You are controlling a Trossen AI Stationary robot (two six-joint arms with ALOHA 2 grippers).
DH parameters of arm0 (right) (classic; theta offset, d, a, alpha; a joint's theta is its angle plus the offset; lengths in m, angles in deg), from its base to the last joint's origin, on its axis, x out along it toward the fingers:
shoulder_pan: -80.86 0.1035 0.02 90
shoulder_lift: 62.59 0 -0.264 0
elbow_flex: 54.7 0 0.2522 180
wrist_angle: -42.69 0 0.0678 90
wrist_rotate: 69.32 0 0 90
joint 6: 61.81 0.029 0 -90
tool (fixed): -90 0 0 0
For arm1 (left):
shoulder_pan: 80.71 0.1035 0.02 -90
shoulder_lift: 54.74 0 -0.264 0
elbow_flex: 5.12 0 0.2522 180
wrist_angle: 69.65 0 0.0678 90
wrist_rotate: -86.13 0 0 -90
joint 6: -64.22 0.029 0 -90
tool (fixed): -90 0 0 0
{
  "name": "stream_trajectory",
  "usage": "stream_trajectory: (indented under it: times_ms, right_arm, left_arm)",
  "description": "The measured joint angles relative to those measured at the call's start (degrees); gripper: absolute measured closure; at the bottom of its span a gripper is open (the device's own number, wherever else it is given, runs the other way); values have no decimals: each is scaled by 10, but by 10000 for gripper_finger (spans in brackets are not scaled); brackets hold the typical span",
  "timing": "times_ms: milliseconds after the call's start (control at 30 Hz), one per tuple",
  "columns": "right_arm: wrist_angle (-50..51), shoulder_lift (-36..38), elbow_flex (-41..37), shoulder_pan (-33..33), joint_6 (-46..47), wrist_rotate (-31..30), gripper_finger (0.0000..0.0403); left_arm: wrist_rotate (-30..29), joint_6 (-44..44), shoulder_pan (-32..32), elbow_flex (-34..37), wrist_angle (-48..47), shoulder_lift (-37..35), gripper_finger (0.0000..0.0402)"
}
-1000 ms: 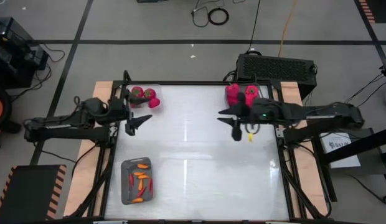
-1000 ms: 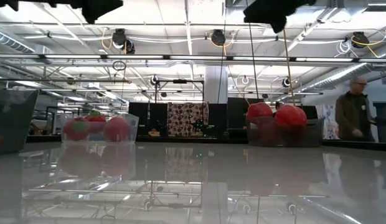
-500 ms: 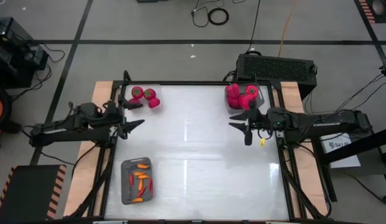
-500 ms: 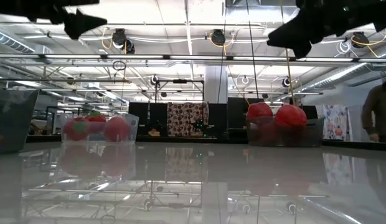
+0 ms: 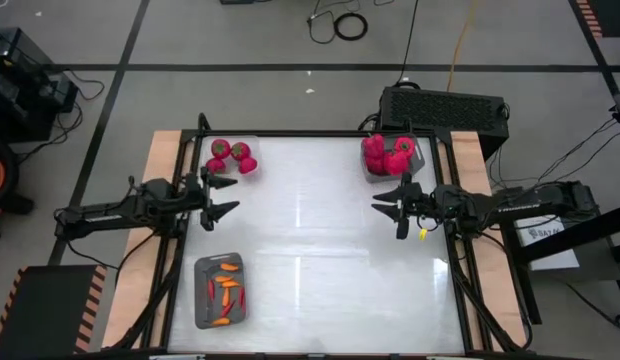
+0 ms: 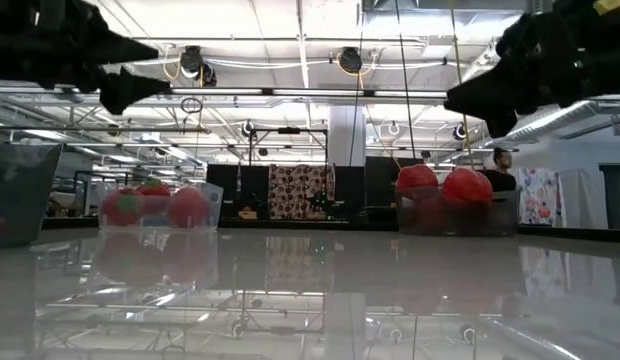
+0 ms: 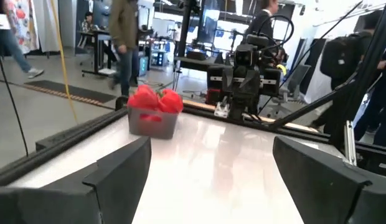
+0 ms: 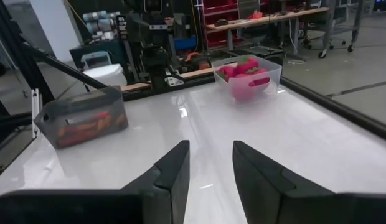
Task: Sort produce into baskets
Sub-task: Return to Home Position
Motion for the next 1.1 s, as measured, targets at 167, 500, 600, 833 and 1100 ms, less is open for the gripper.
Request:
stream_trajectory:
  times_ms: [167,500,600,833,1100]
  right_arm:
    - [-45,8,-45,0,21,2,289]
    - [-118,10,-91,0,24,2,289]
    - [-109,10,-91,0,18,12,289]
    - [-44,62,-91,-5,0,36,289]
    - [78,186,-91,-14,-5,29,289]
  left_arm:
    - [-1,-26,0,44,6,-18,59]
    - [-5,-45,0,77,33,-23,59]
    - [-5,-45,0,77,29,-23,59]
    - [-5,-47,0,77,23,-23,59]
    - [-5,-46,0,77,28,-23,59]
